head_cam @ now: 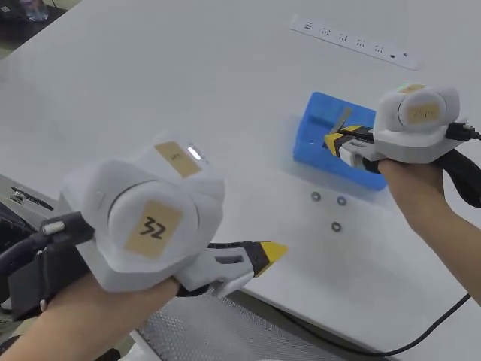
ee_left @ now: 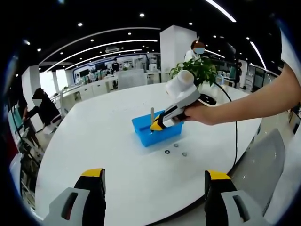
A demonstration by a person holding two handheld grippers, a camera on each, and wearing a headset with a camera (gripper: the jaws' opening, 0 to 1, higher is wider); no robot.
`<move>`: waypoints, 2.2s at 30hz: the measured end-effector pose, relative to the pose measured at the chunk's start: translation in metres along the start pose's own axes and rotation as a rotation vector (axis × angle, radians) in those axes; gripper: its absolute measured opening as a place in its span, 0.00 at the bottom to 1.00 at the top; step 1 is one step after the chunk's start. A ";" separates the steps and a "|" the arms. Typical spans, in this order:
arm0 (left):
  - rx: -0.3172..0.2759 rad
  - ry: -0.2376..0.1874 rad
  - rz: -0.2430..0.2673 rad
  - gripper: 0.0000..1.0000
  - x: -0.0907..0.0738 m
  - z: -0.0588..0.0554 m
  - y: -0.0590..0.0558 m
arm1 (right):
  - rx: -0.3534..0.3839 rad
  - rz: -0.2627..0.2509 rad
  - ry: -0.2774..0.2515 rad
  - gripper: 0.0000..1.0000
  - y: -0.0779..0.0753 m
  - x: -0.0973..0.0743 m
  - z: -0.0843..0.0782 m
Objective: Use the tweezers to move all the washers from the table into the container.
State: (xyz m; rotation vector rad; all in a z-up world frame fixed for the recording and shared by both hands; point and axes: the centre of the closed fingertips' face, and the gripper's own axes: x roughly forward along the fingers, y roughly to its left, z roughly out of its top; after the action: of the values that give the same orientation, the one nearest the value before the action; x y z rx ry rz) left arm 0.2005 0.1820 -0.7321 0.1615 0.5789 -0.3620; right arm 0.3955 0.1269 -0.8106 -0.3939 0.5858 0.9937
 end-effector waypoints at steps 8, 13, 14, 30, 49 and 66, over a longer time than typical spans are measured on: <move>0.005 -0.012 -0.004 0.88 0.000 0.004 -0.001 | 0.022 -0.007 0.000 0.04 0.000 -0.003 -0.001; 0.010 -0.018 -0.018 0.88 0.001 0.007 -0.006 | 0.029 -0.002 -0.019 0.04 0.001 -0.011 0.003; 0.011 -0.018 -0.019 0.88 0.001 0.007 -0.007 | 0.028 0.002 -0.024 0.04 0.004 -0.014 0.006; 0.021 -0.014 -0.023 0.88 0.001 0.007 -0.006 | 0.020 0.001 -0.139 0.04 0.010 -0.055 0.039; 0.016 -0.016 -0.020 0.88 0.000 0.006 -0.009 | 0.011 0.051 -0.102 0.04 0.040 -0.072 0.018; 0.007 -0.017 -0.013 0.88 -0.001 0.002 -0.006 | 0.015 0.071 -0.011 0.04 0.062 -0.066 -0.017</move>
State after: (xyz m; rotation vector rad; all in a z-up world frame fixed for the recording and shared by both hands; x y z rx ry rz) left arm 0.1983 0.1757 -0.7298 0.1615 0.5626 -0.3772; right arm 0.3099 0.1044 -0.7852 -0.3558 0.6003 1.0585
